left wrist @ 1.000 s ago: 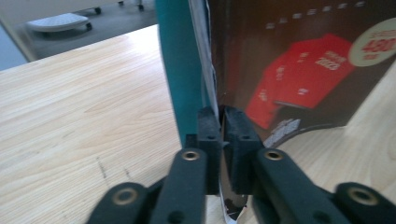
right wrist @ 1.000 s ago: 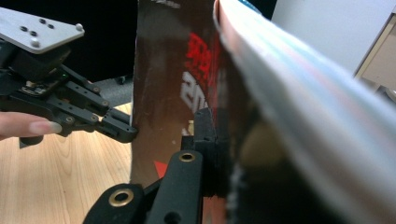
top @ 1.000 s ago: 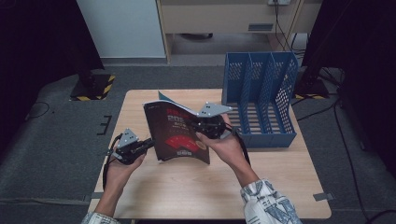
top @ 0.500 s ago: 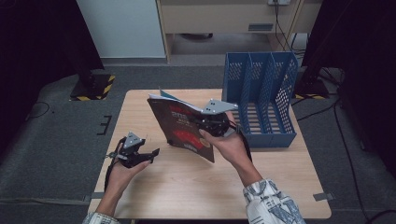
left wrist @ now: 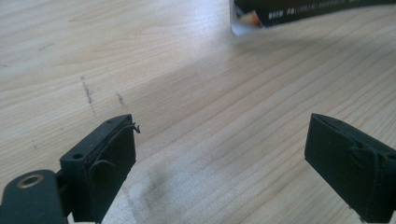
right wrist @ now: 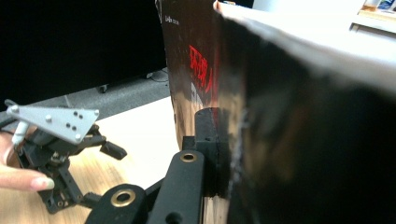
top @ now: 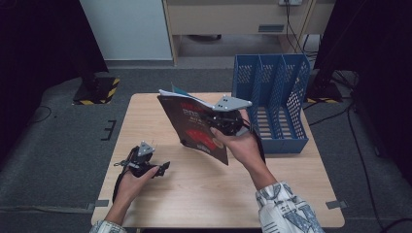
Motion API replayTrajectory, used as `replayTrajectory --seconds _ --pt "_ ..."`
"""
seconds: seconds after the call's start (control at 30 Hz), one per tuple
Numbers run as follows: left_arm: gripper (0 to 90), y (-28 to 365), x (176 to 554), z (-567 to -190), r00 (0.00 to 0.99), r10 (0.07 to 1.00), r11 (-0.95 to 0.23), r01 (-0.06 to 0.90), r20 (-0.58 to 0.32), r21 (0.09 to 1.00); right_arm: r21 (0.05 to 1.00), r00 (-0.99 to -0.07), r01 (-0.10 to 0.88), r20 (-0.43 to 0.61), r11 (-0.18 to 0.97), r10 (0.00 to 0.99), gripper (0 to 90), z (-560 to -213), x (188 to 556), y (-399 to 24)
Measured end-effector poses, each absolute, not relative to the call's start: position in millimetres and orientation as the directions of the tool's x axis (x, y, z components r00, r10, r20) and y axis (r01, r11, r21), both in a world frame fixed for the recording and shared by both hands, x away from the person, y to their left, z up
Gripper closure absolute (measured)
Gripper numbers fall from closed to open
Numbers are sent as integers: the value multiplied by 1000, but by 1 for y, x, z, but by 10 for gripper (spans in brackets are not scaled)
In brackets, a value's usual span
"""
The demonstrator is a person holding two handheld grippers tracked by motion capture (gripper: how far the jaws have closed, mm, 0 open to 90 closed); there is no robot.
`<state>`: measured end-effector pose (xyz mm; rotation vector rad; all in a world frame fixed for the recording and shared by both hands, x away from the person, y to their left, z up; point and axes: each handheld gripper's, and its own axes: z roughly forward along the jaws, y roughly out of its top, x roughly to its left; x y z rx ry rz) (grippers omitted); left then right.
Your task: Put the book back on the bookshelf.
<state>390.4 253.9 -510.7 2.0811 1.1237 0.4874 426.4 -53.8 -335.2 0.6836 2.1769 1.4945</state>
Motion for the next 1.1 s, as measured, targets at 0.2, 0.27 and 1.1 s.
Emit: replayTrajectory --seconds 0.2,0.27,1.1 --pt "77 254 391 -515 549 836 -377 582 -6 721 939 -786 163 -62 303 616 871 -326 428 -53" --pt "76 253 391 -516 549 836 -382 587 -4 714 939 -786 164 -60 302 616 871 -322 428 -52" --pt "49 253 395 -531 545 839 -402 631 -10 664 944 -775 173 -46 282 630 871 -293 433 -41"
